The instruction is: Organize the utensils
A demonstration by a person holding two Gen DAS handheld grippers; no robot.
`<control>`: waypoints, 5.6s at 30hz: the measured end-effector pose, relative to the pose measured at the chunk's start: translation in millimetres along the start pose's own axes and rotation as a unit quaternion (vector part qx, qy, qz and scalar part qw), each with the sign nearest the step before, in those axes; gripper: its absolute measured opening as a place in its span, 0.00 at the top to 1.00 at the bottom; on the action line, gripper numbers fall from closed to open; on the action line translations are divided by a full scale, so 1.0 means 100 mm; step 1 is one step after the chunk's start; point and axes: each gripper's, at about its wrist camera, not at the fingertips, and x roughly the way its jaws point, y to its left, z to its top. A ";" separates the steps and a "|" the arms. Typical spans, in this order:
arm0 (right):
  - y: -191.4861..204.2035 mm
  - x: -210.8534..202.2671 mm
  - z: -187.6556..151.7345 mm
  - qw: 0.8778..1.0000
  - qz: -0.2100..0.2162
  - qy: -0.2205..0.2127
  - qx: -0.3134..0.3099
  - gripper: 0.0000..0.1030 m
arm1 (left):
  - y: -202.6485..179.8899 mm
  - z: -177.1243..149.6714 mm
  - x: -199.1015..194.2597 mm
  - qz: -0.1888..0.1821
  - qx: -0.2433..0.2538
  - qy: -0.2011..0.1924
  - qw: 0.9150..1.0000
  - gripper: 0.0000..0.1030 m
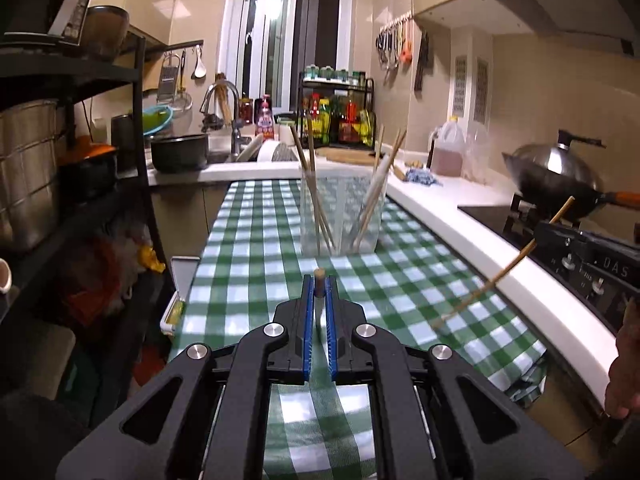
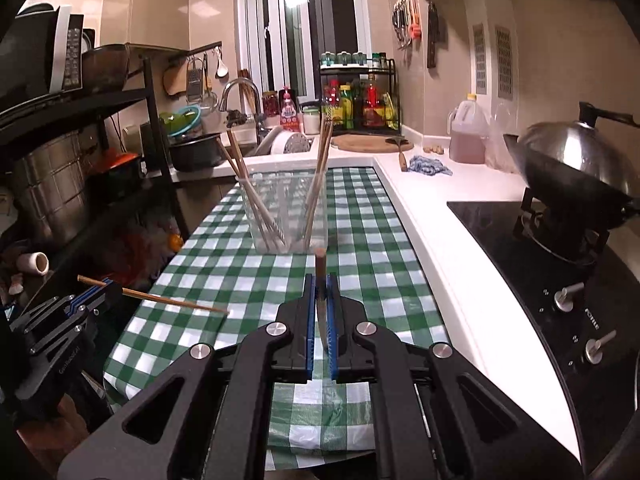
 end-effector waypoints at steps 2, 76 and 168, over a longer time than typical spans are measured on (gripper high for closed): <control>0.01 -0.01 0.08 1.000 0.005 -0.003 0.003 0.95 | 0.03 0.12 -0.02 -0.008 -0.003 -0.003 1.000 0.94; 0.14 1.22 2.05 0.999 0.024 -0.031 -0.037 0.52 | 0.08 2.39 1.55 -0.048 -0.012 0.011 0.999 0.78; 0.13 1.22 0.73 0.996 -0.083 0.018 -0.041 0.05 | 0.11 0.71 1.32 0.025 -0.031 0.009 0.999 0.08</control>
